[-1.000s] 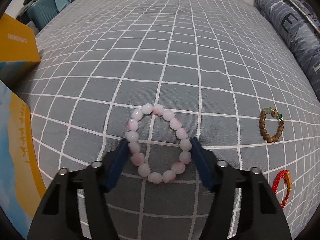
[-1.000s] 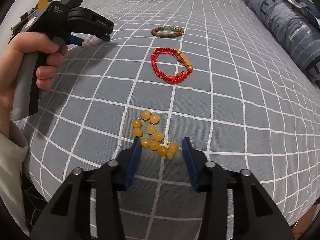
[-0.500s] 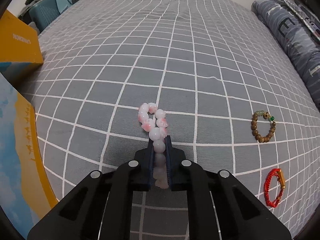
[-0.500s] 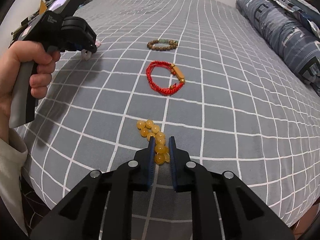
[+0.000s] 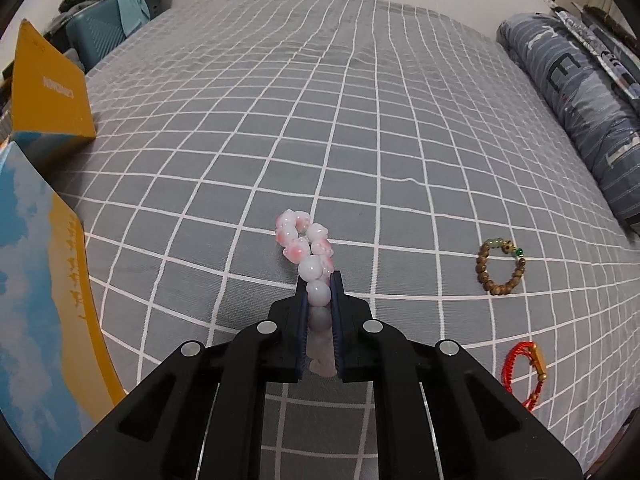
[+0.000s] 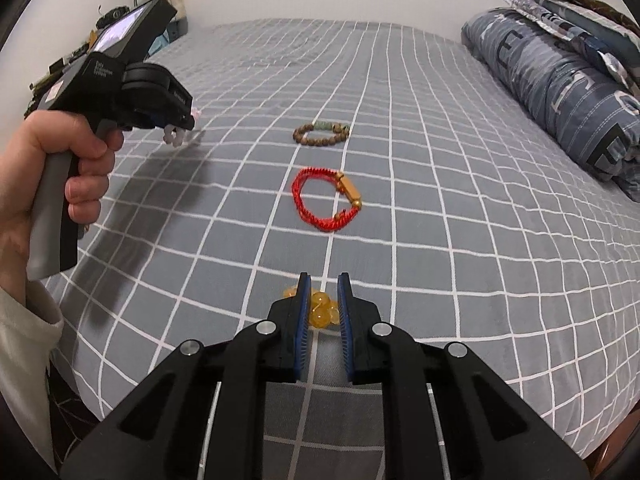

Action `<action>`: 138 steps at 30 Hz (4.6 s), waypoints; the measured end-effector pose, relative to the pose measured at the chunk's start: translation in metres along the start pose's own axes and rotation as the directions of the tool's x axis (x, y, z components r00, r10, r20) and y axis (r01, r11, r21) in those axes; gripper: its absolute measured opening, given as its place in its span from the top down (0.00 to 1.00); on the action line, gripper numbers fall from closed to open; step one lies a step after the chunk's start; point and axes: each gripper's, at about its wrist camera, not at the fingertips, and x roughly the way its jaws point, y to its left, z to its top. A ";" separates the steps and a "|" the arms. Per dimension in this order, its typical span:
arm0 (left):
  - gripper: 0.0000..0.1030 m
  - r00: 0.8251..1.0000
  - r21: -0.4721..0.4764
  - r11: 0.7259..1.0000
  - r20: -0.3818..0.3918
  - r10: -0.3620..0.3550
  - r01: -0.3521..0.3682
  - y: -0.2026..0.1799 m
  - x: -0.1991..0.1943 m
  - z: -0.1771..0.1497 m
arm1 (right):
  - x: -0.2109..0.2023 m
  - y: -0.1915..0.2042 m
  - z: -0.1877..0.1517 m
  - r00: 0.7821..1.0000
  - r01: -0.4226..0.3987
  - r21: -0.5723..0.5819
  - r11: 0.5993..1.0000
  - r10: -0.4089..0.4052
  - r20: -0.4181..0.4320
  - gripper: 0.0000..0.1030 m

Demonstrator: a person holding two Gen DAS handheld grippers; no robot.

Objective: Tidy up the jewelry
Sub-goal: 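Carry the pink bracelet and yellow beads with both tools into the white box, then open both tools to drop the pink bracelet and yellow beads in the box, then move both tools back over the wooden and red string bracelets on the bed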

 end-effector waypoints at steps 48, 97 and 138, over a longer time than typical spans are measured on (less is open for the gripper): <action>0.91 0.983 0.044 0.999 0.183 -0.009 0.001 0.026 -0.144 -0.019 | -0.029 0.006 0.109 0.996 -0.024 0.049 0.999 0.020 0.087 0.88; 0.90 0.972 -0.384 0.894 -0.117 0.202 -0.232 0.331 -0.161 -0.118 | 0.023 0.366 0.137 0.927 -0.357 -0.367 0.859 0.277 -0.253 0.87; 0.06 0.951 -0.363 0.886 -0.001 0.309 -0.288 0.305 -0.204 -0.118 | -0.036 0.309 0.152 0.945 -0.326 -0.273 0.905 0.319 -0.071 0.07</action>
